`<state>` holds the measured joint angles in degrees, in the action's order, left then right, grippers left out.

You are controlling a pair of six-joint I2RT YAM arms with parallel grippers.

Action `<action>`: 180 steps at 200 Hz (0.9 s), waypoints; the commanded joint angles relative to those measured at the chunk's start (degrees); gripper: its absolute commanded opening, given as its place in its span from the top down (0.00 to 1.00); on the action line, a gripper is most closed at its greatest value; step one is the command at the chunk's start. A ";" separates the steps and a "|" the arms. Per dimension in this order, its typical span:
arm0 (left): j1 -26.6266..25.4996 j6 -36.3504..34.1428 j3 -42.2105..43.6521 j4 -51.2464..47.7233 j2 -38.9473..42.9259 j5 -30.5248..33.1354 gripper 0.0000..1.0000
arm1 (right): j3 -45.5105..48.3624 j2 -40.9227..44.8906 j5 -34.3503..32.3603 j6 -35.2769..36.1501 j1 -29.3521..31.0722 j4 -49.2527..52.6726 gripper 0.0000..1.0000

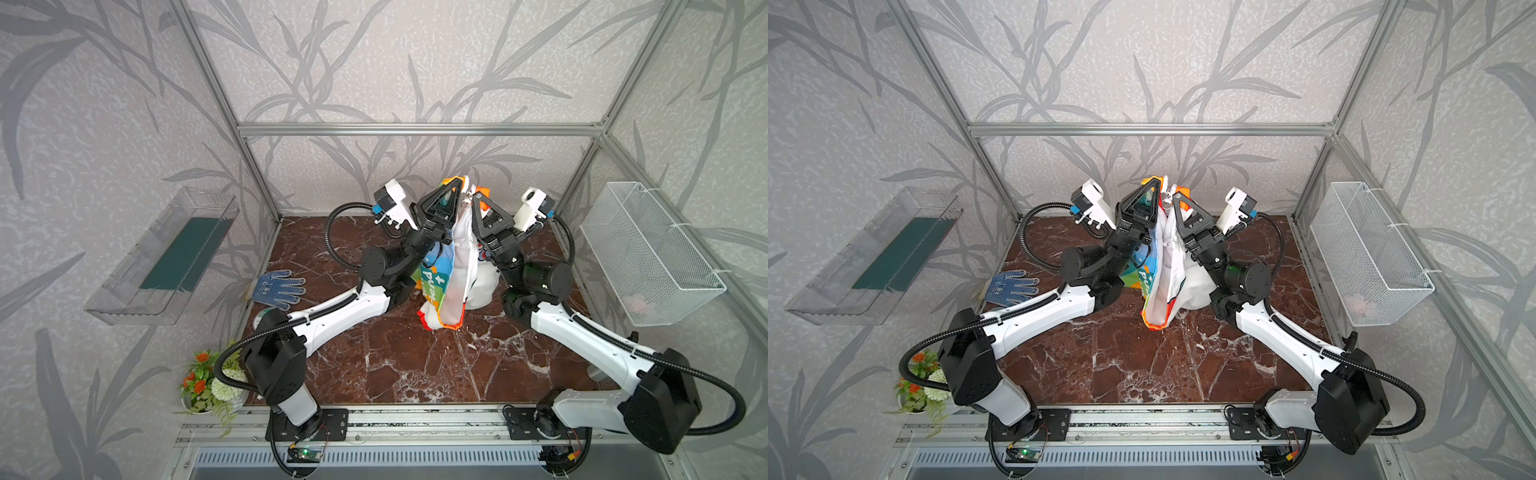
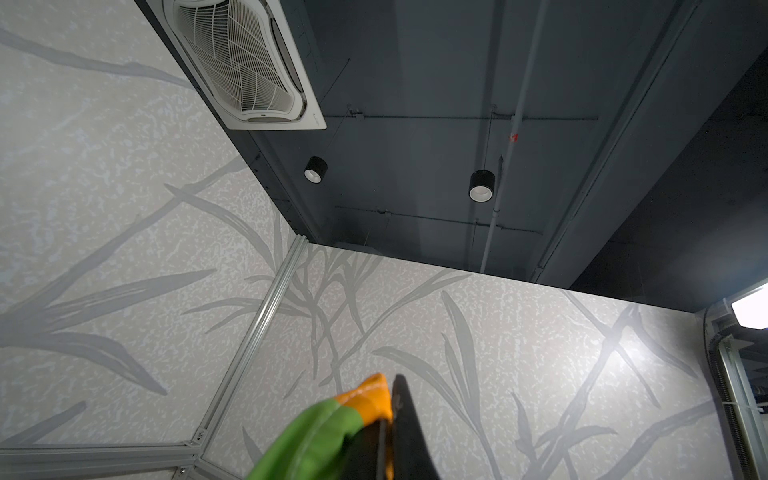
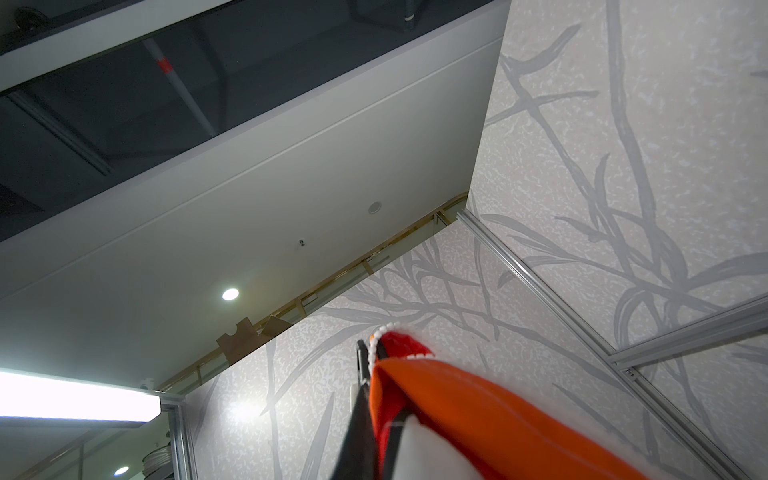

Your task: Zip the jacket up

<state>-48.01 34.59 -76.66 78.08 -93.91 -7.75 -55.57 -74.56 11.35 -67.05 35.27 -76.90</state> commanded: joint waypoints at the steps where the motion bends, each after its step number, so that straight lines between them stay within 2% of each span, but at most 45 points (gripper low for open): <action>1: -0.58 -0.10 -0.49 3.13 0.93 -0.20 1.00 | -1.63 1.23 -0.32 0.29 0.33 -3.60 1.00; 180: -0.77 -1.32 -0.97 3.13 1.32 -0.34 1.00 | -1.56 0.50 -0.10 -0.23 0.47 -3.61 1.00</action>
<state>-48.38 34.17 -76.66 78.08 -93.91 -7.57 -56.51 -74.61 11.40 -67.48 35.31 -76.93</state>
